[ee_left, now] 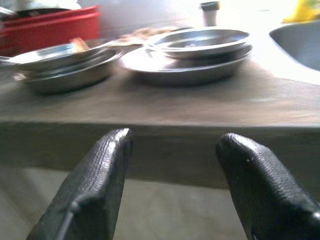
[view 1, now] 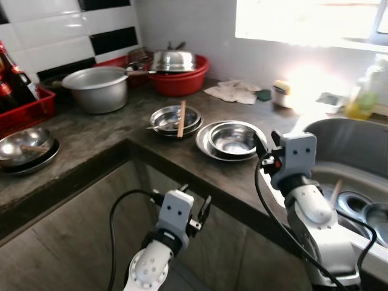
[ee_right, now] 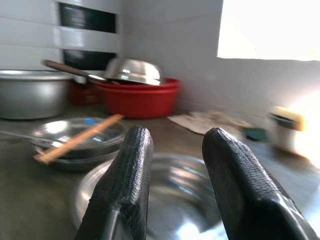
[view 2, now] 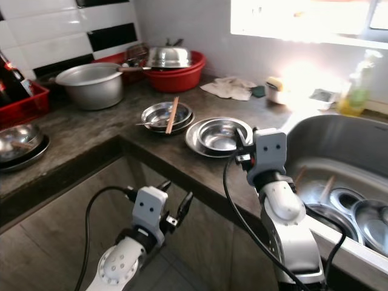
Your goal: Kitchen organization
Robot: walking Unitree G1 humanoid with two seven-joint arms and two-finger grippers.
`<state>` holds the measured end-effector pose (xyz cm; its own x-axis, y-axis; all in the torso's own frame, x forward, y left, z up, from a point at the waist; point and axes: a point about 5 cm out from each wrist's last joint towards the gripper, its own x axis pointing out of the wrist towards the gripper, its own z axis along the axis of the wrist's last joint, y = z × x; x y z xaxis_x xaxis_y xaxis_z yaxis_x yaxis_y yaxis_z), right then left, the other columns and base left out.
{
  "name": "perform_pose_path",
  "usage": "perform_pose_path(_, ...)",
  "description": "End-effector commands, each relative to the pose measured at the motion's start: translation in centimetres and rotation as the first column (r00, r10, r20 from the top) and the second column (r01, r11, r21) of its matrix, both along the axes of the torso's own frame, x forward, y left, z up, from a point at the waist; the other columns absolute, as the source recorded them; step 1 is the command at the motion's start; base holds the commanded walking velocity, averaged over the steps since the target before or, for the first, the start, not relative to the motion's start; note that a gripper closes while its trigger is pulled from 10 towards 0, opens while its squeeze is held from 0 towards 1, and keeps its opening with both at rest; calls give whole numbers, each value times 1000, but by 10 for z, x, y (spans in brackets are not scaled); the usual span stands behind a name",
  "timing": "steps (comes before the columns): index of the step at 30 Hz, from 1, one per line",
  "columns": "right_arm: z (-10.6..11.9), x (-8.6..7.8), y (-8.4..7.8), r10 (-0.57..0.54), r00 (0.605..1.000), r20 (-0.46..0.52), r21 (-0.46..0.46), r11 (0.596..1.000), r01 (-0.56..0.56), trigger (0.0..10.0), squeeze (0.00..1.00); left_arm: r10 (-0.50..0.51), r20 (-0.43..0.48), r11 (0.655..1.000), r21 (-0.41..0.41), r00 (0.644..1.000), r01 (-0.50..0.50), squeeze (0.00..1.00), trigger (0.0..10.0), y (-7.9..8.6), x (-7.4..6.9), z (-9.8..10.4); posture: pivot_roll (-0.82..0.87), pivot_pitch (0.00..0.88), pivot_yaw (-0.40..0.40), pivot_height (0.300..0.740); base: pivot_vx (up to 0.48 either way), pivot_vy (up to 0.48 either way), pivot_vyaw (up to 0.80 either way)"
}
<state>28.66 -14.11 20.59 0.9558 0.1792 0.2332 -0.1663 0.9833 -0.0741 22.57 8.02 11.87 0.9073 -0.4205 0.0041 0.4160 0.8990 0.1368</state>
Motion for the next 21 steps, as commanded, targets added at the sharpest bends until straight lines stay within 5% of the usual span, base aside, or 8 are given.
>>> perform_pose_path(1, 4, 4, 3, 32, 999, 2, -10, 999, -32, 10000, 0, 14, -7, 1000, 8, 1000, -14, 0, 10000, 3, 1, -1, 112, 12, -12, 740, 0, 0, 0)
perform_pose_path(12, 11, 29, 7, 205, 965, -164, -145, 963, -229, 10000, 0, 7, -28, 1000, 0, 1000, -7, 0, 10000, 4, -3, -2, 114, 21, -14, 740, 0, 0, 0)
perform_pose_path(21, 7, 48, 3, 236, 914, -331, -179, 935, -306, 10000, 0, -41, -36, 999, -28, 999, 40, 0, 10000, -1, -6, -1, 123, 25, -29, 740, 0, 0, 0)
